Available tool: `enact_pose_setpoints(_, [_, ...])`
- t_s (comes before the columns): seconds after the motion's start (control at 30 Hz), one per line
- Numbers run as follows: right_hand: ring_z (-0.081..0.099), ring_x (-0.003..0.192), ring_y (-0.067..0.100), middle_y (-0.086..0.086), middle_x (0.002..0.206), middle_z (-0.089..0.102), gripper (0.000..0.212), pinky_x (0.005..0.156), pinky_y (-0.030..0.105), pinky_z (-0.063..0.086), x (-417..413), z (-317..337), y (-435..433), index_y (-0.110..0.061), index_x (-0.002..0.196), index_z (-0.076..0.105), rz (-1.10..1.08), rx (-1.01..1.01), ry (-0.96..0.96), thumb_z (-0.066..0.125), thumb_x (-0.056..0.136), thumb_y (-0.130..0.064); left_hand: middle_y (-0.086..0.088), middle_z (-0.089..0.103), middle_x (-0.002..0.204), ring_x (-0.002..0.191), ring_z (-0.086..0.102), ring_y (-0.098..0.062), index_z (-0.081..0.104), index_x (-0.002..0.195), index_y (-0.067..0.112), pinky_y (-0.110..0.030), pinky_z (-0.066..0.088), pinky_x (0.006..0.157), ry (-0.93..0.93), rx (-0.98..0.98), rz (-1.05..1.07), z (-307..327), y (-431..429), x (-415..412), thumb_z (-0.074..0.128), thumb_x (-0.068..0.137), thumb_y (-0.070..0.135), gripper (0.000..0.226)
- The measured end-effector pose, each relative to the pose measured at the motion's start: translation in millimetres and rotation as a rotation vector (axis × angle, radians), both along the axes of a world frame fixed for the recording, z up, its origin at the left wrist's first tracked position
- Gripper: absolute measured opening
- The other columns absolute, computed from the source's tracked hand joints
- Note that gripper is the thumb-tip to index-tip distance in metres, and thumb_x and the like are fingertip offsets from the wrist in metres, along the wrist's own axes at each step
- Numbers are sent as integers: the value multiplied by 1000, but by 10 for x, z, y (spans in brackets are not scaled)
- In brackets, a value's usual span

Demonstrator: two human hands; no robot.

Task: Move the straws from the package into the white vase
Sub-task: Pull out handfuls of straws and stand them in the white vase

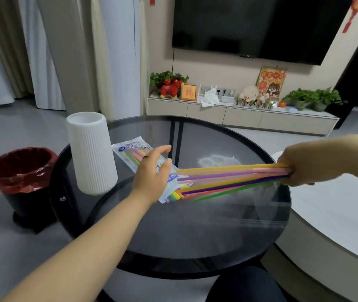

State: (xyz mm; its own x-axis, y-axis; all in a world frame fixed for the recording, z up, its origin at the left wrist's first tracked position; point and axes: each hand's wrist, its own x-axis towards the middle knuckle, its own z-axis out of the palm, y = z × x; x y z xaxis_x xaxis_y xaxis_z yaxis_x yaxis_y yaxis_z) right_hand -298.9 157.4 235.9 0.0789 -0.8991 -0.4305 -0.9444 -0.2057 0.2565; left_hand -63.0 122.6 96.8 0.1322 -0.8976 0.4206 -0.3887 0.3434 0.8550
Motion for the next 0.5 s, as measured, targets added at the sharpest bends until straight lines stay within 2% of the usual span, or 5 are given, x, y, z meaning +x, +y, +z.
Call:
enact_pose_setpoints(0.1, [42,48,13,-4,52,48,27,51,19,37,296,34,-77,-17,60,49,76,43,-3,52,87,-17,2,51,129,120,41,-20,42,127,27,-28,30,97,-406,-35,-208,155,170,-105,64,77,35,56])
enact_pose_setpoints(0.2, [41,46,12,-3,52,48,27,50,18,36,538,69,-129,-15,60,48,146,74,-16,53,87,-15,3,51,128,113,47,-19,30,132,37,-28,37,88,-611,122,-279,146,220,-203,70,67,47,77])
enact_pose_setpoints(0.37, [40,35,6,-4,52,51,18,40,13,35,750,156,-146,-16,65,55,208,46,-64,58,83,-17,4,67,81,78,60,-17,55,81,28,-27,48,67,-433,146,-222,14,147,-170,54,82,22,6])
enact_pose_setpoints(0.43, [49,40,3,-2,66,62,13,51,17,44,784,178,-159,-16,93,63,221,-15,-172,63,81,-22,12,59,57,58,55,0,48,63,30,-10,39,49,-370,146,-236,-10,141,-117,52,85,22,23])
enact_pose_setpoints(0.5, [62,72,12,2,99,67,55,74,25,50,762,170,-221,-18,126,47,228,-132,-352,68,77,-30,20,58,44,46,51,10,46,58,36,-4,34,39,-252,182,-272,-11,146,-84,51,86,24,31])
